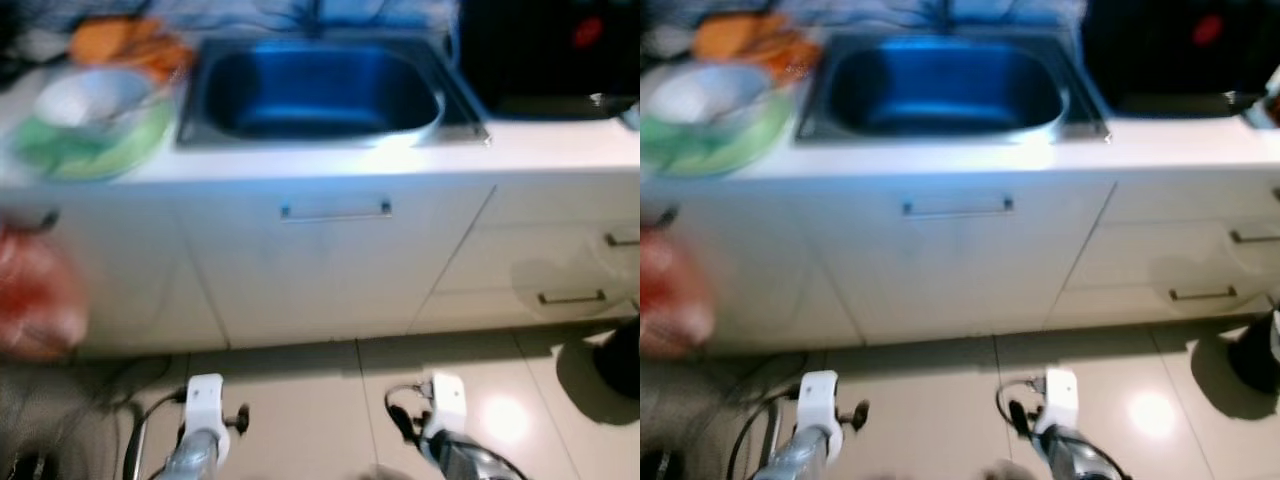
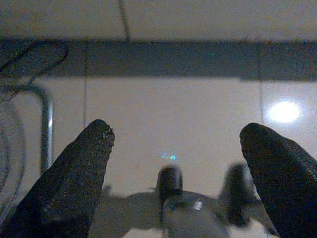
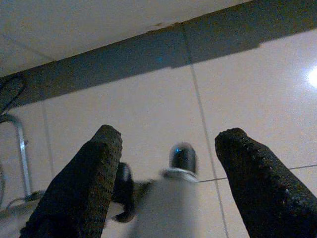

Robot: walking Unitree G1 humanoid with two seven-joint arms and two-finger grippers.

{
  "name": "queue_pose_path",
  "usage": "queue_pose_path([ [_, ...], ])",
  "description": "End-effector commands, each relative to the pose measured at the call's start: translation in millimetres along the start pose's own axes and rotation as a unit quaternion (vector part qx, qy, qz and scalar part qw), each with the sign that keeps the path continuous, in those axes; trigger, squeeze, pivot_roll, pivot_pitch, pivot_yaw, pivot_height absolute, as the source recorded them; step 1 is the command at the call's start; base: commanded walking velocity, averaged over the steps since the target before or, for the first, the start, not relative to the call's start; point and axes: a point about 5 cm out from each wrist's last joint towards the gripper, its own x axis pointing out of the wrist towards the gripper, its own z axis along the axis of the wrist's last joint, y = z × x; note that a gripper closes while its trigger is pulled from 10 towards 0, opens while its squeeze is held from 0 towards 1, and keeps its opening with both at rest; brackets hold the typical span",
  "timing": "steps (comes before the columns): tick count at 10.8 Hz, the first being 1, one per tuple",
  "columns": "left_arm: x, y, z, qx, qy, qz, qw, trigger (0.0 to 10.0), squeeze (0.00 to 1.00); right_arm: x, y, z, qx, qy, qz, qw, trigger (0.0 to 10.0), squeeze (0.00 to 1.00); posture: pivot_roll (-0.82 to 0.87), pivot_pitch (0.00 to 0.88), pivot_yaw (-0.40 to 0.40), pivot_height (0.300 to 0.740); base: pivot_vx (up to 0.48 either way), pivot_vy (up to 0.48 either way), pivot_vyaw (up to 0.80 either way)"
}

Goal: Kitchen organization

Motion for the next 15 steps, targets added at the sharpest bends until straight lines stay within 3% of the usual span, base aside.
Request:
queue_pose_path([
  [1,-1.8,-4.7,-9,-0.002,0.013,-0.006,1.0,10.0,0.0,-1.4,-4.9,-2,0.003,0.002,-0.008,1.0,10.0,0.0,0.01,0.101,-0.036,0.74,0.409,0.251,0.0],
  [4,-1.9,-4.7,-9,-0.001,0.011,-0.006,1.0,10.0,0.0,-1.5,-4.9,-2,0.002,0.003,-0.007,1.0,10.0,0.0,0.01,0.101,-0.037,0.74,0.374,0.169,0.0],
  [12,-1.7,-4.5,-6,0.013,0.001,-0.01,1.0,10.0,0.0,-1.1,-3.0,-3,0.006,0.002,-0.006,1.0,10.0,0.0,0.02,0.103,-0.031,0.74,0.0,0.0,0.0],
  [15,0.0,-3.0,7,0.06,-0.033,0.004,0.998,10.0,0.0,-2.8,-10.8,0,0.004,-0.007,-0.022,1.0,10.0,0.0,0.03,0.104,-0.031,0.74,0.0,0.0,0.0],
])
